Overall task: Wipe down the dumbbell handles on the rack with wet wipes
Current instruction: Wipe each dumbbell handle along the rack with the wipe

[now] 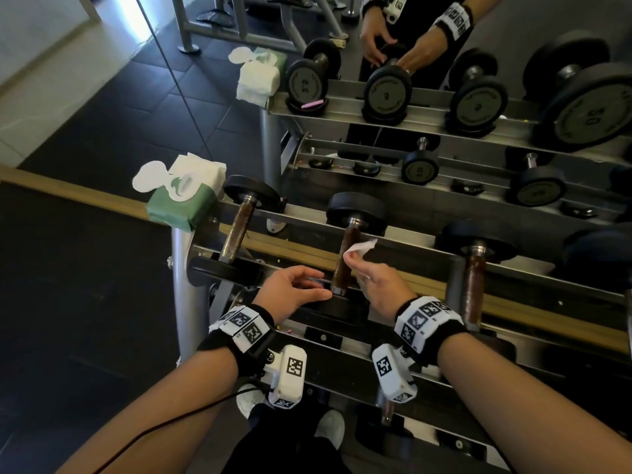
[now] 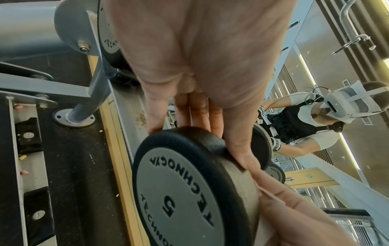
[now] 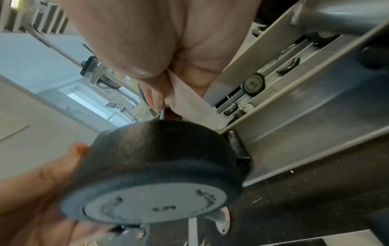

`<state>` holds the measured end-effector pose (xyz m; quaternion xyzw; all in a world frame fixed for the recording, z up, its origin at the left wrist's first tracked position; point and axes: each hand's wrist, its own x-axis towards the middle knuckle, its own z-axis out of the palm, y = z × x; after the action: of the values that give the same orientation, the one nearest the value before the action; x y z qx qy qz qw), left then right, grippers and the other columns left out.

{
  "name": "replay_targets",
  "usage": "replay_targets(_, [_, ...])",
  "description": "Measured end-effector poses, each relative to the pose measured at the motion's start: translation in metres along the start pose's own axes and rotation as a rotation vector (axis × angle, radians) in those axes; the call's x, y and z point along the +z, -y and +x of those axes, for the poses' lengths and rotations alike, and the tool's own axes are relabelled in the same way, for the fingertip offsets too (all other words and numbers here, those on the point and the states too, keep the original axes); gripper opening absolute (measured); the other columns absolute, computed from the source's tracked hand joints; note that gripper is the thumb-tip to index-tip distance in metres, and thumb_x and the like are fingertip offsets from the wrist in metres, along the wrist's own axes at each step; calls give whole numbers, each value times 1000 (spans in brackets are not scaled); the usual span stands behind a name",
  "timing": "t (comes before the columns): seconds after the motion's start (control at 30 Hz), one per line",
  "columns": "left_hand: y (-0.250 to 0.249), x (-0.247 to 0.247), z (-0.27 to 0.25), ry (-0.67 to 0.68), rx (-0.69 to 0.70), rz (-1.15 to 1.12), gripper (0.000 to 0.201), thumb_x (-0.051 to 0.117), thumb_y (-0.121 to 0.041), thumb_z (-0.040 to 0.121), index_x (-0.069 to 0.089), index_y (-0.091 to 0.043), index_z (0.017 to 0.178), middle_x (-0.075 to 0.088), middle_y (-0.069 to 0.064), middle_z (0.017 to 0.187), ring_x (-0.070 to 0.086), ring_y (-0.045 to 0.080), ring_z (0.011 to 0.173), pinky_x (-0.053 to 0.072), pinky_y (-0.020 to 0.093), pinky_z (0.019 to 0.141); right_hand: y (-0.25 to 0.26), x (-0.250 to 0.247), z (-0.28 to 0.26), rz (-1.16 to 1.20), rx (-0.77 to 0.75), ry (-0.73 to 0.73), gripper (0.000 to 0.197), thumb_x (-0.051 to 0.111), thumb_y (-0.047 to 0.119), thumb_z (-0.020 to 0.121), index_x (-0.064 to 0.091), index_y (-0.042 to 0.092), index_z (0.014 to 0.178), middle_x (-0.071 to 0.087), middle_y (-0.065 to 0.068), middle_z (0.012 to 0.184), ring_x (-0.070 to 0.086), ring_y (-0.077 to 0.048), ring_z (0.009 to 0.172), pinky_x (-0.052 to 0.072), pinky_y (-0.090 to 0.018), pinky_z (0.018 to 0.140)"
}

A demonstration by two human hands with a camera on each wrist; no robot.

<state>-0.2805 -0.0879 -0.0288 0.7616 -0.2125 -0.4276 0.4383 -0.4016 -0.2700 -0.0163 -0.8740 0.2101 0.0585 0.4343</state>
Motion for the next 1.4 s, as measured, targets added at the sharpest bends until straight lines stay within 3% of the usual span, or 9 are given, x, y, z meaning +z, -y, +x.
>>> replay_targets(0.1, [-2,0,0,-4,6,0,36,81,-31,77,65,-37,109,75,-16,96,68,-5,91,48,18,83,-5,4,-11,-35,-11,94,46,35,-3,101,50,14,141,49,-8,149,42,-28,140,30,-39,118])
replay_targets(0.3, [-4,1,-1,-10,7,0,36,81,-29,77,65,-34,110,76,-13,97,70,-2,91,51,21,85,-9,-4,-21,124,93,150,36,45,4,100,68,20,122,67,-8,127,59,-27,121,45,-38,106])
replay_targets(0.4, [-3,2,-1,-13,7,1,37,81,-29,78,65,-32,111,76,-12,97,70,0,93,52,29,93,-12,-11,-22,289,181,190,25,58,11,93,70,18,114,65,-12,124,62,-21,114,42,-30,104])
replay_targets(0.53, [-3,2,-2,-12,7,-8,37,81,-31,77,65,-33,110,76,-13,97,70,0,94,52,33,98,-16,-10,-15,126,139,-67,33,51,14,99,64,39,116,57,9,124,53,-4,110,34,-9,85])
replay_targets(0.63, [-3,3,-2,-20,3,-10,37,82,-31,76,66,-34,110,76,-15,97,70,-1,94,52,35,98,-7,7,-13,237,127,13,32,46,17,103,62,24,129,61,1,134,54,-18,127,38,-24,106])
replay_targets(0.77, [-4,4,-2,-28,-1,-14,38,82,-30,76,65,-33,110,76,-14,97,70,-1,95,52,35,99,-1,19,-25,293,174,50,33,45,23,104,60,27,134,57,8,138,48,-8,132,32,-33,117])
replay_targets(0.9, [-7,4,-5,-23,-2,-23,36,81,-28,78,65,-33,109,76,-11,97,70,1,95,52,37,100,3,6,-28,432,267,109,29,52,17,100,65,16,125,63,8,122,56,-10,122,40,-17,96])
replay_targets(1.13, [-5,4,-8,-14,3,-33,33,80,-28,79,67,-31,109,75,-10,100,69,5,101,51,40,102,-10,-15,-14,347,249,-277,15,49,24,101,60,27,111,58,-1,109,57,-21,98,51,-43,86])
replay_targets(1.4, [-2,5,-6,-26,-6,-7,32,80,-33,79,66,-37,107,74,-15,100,67,0,100,50,32,100,4,-1,24,451,254,-306,19,41,30,105,42,31,124,52,12,92,52,-5,79,41,-20,58])
